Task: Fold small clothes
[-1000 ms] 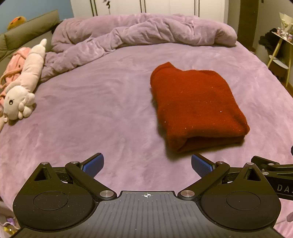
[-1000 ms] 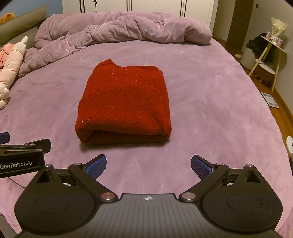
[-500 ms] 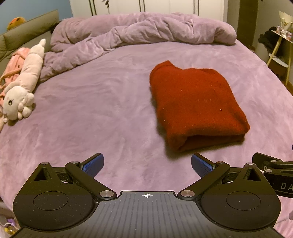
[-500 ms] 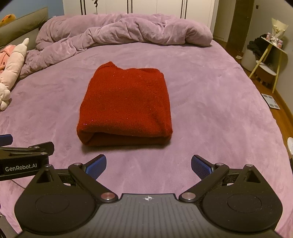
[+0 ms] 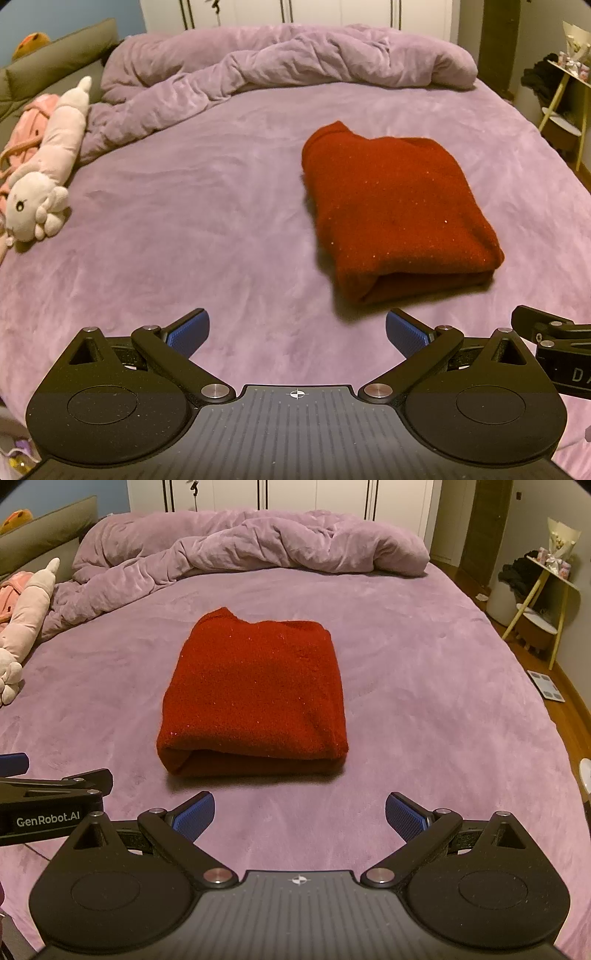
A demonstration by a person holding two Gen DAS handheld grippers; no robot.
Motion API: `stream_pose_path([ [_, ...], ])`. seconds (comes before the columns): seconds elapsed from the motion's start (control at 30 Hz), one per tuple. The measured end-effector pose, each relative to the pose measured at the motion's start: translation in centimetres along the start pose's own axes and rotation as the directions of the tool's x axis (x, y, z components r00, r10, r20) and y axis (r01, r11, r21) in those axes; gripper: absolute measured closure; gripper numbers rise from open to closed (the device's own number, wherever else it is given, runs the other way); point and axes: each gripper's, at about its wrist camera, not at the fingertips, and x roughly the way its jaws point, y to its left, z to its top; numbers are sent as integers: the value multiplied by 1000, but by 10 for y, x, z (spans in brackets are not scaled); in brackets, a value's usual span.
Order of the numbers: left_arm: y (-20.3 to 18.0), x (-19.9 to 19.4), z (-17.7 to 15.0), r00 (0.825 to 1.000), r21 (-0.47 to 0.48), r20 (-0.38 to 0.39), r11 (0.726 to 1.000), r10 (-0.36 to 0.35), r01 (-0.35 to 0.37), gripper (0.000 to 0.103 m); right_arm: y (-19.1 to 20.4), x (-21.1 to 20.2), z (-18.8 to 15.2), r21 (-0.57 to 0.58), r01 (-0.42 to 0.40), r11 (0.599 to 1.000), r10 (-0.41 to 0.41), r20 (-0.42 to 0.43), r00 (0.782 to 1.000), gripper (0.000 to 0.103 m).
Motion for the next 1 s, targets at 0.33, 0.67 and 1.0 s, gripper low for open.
stream_pose_path([
  [0.33, 3, 0, 1, 1000, 1, -1, 1000, -5, 5, 0, 2, -1, 2, -7, -1, 1000, 1, -2, 1000, 4],
  [0.67, 3, 3, 3, 1000, 4, -9, 1000, -12, 12, 0, 3, -1, 3, -10, 0, 1000, 0, -3, 1000, 4],
  [1.0, 2, 6, 3, 1000, 5, -17, 1000, -12, 12, 0, 2, 3, 3, -8, -1, 1000, 1, -14, 1000, 4],
])
